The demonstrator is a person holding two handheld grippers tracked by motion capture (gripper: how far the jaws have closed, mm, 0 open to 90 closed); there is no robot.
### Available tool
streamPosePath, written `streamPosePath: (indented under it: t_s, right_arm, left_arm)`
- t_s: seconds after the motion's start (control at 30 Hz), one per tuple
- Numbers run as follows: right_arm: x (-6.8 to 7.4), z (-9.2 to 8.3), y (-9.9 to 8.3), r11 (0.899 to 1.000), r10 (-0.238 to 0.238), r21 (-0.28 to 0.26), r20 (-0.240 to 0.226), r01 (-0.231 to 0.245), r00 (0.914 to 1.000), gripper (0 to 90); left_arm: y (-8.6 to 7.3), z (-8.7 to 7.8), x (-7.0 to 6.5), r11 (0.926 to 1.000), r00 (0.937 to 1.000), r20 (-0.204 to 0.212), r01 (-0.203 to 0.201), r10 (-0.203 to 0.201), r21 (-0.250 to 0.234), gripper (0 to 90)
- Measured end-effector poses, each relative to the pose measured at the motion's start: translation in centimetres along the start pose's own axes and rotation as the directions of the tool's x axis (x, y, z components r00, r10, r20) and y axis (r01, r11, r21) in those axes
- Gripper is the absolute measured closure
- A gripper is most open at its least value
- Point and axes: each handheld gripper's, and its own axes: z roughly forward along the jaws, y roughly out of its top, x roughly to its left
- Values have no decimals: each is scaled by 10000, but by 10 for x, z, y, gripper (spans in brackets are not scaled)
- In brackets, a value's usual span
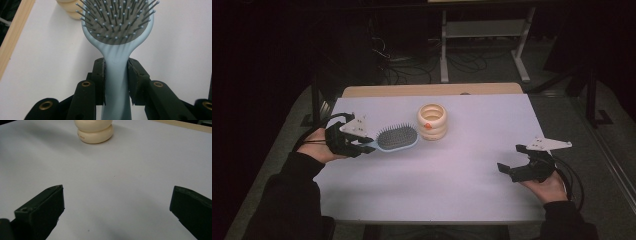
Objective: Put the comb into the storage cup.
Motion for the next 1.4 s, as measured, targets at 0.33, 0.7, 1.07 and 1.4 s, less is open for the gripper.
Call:
streamPosePath:
  t_s: [0.33,0.7,1.07,1.4]
  right_arm:
    - [0,0,0,10000,40,-15,-55,-41,10000,0]
    - [-1,-3,5,9994,202,-275,-238,-208,9995,0]
    - [7,-10,28,9986,-404,-365,-497,386,9980,0]
    - [13,-15,71,9944,-1029,-326,-802,1006,9915,0]
  left_arm:
    - [15,-6,5,9997,9998,-18,-179,179,-147,701]
    - [37,-8,12,9986,9994,-199,-308,300,-431,701]
    - [57,-9,15,9967,9979,-406,-537,513,-610,701]
    - [67,-7,18,9957,9968,-594,-582,539,-721,701]
